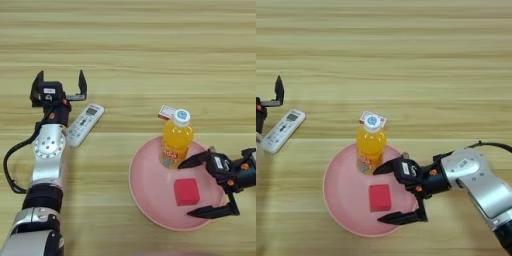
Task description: Move the objects on the table
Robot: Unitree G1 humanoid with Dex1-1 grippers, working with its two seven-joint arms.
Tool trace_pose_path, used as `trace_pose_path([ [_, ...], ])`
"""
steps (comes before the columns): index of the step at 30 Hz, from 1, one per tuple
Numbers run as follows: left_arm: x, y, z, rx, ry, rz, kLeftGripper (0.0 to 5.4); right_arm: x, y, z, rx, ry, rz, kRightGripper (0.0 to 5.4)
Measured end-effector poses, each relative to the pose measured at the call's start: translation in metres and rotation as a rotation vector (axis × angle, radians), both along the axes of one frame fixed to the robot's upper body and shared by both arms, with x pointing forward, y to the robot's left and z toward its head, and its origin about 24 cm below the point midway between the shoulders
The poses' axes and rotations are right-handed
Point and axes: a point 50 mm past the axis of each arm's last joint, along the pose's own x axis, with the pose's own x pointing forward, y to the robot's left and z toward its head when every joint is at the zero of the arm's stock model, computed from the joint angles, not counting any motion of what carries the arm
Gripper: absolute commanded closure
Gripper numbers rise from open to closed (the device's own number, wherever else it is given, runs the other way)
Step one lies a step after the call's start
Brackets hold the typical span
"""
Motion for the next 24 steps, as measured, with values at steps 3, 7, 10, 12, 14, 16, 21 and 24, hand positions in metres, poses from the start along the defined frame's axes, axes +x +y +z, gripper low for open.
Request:
trace_pose_path([
  [3,0.0,0.0,0.0,0.0,0.001,0.0,0.0,0.001,-0.003,0.002,-0.002,-0.003,-0.002,0.02],
  [7,0.0,0.0,-0.002,-0.001,0.007,0.001,0.0,0.003,-0.011,0.007,-0.009,-0.01,-0.015,0.02],
  [10,0.0,0.0,-0.002,-0.001,0.007,0.001,0.0,0.004,-0.014,0.008,-0.01,-0.014,-0.026,0.02],
  [12,0.0,0.0,-0.002,0.0,0.007,0.001,0.0,0.005,-0.019,0.01,-0.015,-0.017,-0.042,0.02],
  [14,0.0,0.0,-0.002,0.0,0.007,0.001,0.0,0.007,-0.025,0.012,-0.028,-0.022,-0.058,0.02],
  [16,0.0,0.0,-0.002,0.0,0.007,0.001,0.0,0.008,-0.029,0.014,-0.022,-0.026,-0.076,0.02],
  [21,0.0,0.0,-0.002,0.0,0.008,0.001,0.0,0.015,-0.041,0.017,-0.018,-0.051,-0.141,0.02],
  [24,0.0,0.0,-0.002,0.0,0.009,0.001,0.0,0.022,-0.048,0.02,-0.015,-0.079,-0.194,0.02],
])
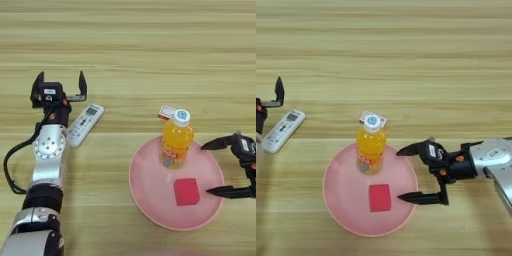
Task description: Move the objects on the table
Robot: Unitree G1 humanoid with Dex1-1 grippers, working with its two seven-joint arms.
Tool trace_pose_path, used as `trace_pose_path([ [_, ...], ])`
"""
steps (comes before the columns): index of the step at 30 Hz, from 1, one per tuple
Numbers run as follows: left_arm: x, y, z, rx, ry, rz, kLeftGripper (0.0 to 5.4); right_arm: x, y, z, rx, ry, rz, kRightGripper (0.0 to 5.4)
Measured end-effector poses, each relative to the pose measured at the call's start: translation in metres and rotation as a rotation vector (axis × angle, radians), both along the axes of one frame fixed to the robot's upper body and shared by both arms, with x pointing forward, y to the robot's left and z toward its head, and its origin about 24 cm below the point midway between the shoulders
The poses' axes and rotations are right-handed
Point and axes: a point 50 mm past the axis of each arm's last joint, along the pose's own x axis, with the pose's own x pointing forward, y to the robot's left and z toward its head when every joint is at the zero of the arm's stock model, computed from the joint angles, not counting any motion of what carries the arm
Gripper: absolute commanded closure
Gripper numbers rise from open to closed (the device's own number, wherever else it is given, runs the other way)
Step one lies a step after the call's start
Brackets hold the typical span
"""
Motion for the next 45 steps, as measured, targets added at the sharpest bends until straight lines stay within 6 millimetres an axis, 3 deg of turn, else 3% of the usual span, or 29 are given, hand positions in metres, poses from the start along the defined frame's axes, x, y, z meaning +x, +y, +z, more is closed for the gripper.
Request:
trace_pose_path([
  [9,0.0,0.0,0.0,0.0,0.001,0.0,0.0,0.021,-0.019,0.027,0.071,-0.152,-0.173,0.02],
  [17,0.0,0.001,-0.002,0.0,0.011,0.0,0.0,0.035,-0.023,0.026,0.164,-0.224,-0.402,0.02],
  [25,0.0,0.001,-0.003,0.001,0.014,-0.001,0.0,0.05,-0.019,0.034,0.401,-0.335,-0.679,0.02],
  [33,0.0,0.001,-0.003,0.001,0.013,-0.002,0.0,0.052,-0.02,0.047,0.615,-0.506,-0.899,0.02],
  [45,0.0,0.005,-0.001,0.011,0.008,-0.005,0.0,0.059,-0.029,0.01,0.649,-0.649,-1.186,0.02],
])
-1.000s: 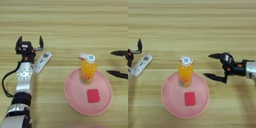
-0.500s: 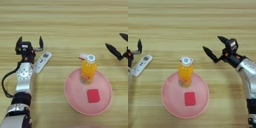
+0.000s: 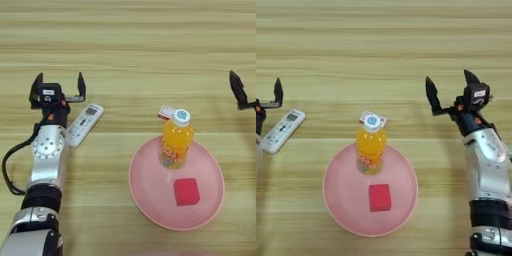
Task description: Move the objects on the table
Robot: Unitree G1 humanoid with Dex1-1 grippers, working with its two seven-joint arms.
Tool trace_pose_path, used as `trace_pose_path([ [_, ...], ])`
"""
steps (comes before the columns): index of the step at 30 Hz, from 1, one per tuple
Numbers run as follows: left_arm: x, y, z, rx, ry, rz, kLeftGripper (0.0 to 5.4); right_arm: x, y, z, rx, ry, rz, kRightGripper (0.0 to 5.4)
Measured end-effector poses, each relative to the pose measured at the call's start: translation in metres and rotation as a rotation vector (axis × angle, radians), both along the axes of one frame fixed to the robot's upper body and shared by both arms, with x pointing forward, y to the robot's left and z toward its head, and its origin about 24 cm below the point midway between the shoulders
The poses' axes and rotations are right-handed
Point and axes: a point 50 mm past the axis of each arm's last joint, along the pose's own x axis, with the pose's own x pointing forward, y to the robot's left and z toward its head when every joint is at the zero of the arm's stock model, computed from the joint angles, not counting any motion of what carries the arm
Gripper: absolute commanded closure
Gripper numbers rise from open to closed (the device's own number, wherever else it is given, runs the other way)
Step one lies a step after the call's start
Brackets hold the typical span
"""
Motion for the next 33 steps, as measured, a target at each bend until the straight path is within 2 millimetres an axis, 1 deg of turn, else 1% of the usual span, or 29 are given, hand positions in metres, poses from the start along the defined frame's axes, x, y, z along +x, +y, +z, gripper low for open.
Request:
trace_pose_path([
  [5,-0.001,0.004,0.007,0.017,-0.023,-0.006,0.0,0.003,-0.004,-0.002,0.001,-0.045,-0.079,0.02],
  [9,-0.005,0.008,0.01,0.019,-0.031,-0.007,0.0,0.003,-0.005,-0.003,0.004,-0.055,-0.106,0.02],
  [17,-0.016,0.012,0.017,0.036,-0.021,-0.034,0.0,0.003,0.004,-0.004,0.047,-0.066,-0.122,0.02],
  [22,-0.027,0.007,0.02,0.03,0.011,-0.092,0.0,0.0,0.008,0.006,0.057,-0.111,-0.129,0.02],
  [25,-0.033,0.003,0.021,0.037,0.035,-0.124,0.0,-0.003,0.011,0.009,0.062,-0.12,-0.133,0.02],
  [30,-0.04,-0.006,0.02,0.047,0.086,-0.178,0.0,-0.006,0.014,0.015,0.061,-0.139,-0.137,0.02],
  [33,-0.043,-0.012,0.015,0.05,0.128,-0.215,0.0,-0.007,0.014,0.016,0.067,-0.135,-0.147,0.02],
])
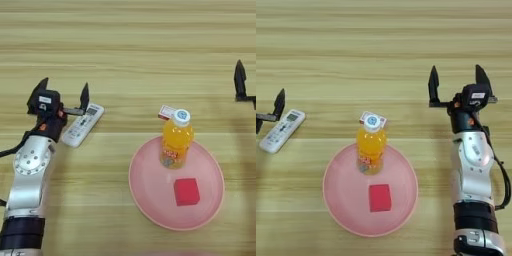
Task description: Move the objects on the table
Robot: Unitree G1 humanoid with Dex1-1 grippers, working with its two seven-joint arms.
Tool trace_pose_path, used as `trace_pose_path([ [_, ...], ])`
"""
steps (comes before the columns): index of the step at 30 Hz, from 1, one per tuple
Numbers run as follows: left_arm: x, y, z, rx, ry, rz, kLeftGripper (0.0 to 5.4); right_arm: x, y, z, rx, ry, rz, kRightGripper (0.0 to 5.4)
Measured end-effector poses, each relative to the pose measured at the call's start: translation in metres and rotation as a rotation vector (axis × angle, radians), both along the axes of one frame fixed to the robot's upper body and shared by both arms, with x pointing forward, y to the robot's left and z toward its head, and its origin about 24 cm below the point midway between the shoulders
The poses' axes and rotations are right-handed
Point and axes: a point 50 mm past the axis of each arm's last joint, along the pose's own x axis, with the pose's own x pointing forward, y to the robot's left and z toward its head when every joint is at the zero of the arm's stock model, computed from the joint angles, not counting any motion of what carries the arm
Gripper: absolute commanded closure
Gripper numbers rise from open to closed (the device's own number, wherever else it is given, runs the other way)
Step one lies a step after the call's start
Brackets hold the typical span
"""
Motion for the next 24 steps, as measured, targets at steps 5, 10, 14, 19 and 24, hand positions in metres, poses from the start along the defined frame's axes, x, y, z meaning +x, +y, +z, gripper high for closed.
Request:
trace_pose_path([
  [5,-0.001,-0.005,-0.009,0.018,0.08,-0.024,0.0,0.0,0.0,0.0,0.009,0.01,-0.001,0.02],
  [10,-0.002,-0.009,-0.031,0.053,0.231,-0.046,0.0,0.0,0.002,0.0,0.015,0.011,0.002,0.02],
  [14,-0.005,-0.01,-0.043,0.078,0.329,-0.048,0.0,0.0,0.003,-0.001,0.016,0.011,0.003,0.02],
  [19,-0.011,-0.012,-0.056,0.075,0.425,-0.061,0.0,0.001,0.003,-0.001,0.016,0.012,0.005,0.02],
  [24,-0.013,-0.011,-0.06,0.071,0.471,-0.059,0.0,0.001,0.004,-0.001,0.015,0.013,0.006,0.02],
])
